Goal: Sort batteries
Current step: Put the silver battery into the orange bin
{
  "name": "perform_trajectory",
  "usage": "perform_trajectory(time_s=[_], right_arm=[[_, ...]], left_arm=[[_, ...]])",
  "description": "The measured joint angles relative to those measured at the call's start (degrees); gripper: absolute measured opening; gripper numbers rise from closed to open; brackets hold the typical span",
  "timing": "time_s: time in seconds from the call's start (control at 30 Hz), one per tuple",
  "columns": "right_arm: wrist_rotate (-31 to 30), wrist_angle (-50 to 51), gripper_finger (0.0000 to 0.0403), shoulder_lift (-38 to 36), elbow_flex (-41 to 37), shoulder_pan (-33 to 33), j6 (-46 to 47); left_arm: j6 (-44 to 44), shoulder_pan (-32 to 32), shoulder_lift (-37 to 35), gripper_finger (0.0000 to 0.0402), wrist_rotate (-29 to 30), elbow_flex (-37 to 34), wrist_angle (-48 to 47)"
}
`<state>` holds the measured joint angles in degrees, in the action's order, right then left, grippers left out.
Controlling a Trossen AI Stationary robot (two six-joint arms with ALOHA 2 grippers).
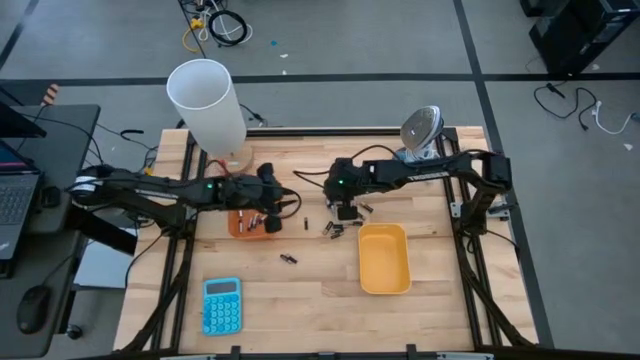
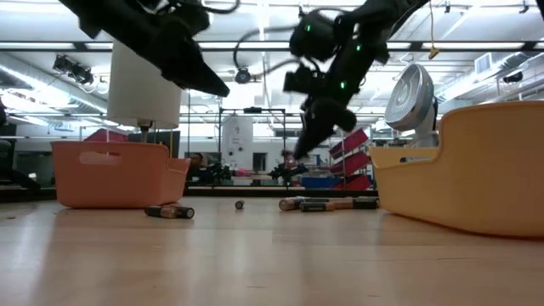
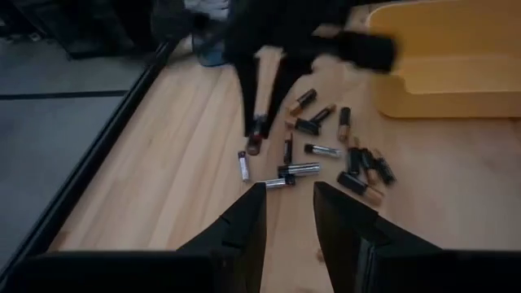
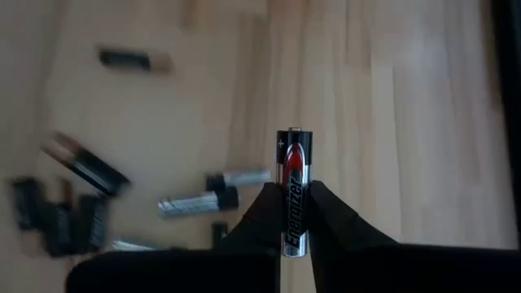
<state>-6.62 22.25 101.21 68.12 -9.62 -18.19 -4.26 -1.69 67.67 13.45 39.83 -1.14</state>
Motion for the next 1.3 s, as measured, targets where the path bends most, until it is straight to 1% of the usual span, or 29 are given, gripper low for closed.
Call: perform_trajectory(time_s=[0.2, 0.33, 0.53, 0.6, 0.67, 0.8, 1.13, 1.3], right_arm=[[0.21, -5.50, 0.0024, -2.49, 0.02, 2.88, -2.58], [0.17, -8.00, 0.0024, -2.64, 0.04, 3.95, -3.44], [0.07, -10.63, 0.0024, -2.64, 0.04, 4.23, -4.44], [0.02, -12.11, 0.0024, -2.64, 0.04, 4.33, -5.10], [0.03, -13.30, 0.0024, -2.64, 0.04, 4.37, -5.83], [0.12, -14.78, 0.0024, -2.64, 0.04, 4.39, -6.12], [0.21, -15.09, 0.0024, -2.64, 0.04, 4.41, -6.45], [0.25, -15.24, 0.0027, -2.64, 0.04, 4.41, -6.45]], left_arm=[[-1.56, -0.13, 7.52, 0.0111, 1.65, 0.00, 7.59], [-1.56, -0.16, 9.93, 0.0122, 3.74, 0.00, 10.67], [-1.54, -0.17, 10.38, 0.0142, 3.86, 0.02, 12.66], [-1.54, -0.17, 10.96, 0.0143, 3.06, 0.00, 14.07], [-1.54, -0.17, 11.12, 0.0143, 2.15, 0.01, 14.27], [-1.54, -0.17, 11.14, 0.0143, 2.59, 0.00, 14.81], [-3.15, -0.17, 11.14, 0.0142, 2.08, 0.02, 16.12], [-3.18, -0.17, 11.14, 0.0122, 2.02, 0.01, 15.95]])
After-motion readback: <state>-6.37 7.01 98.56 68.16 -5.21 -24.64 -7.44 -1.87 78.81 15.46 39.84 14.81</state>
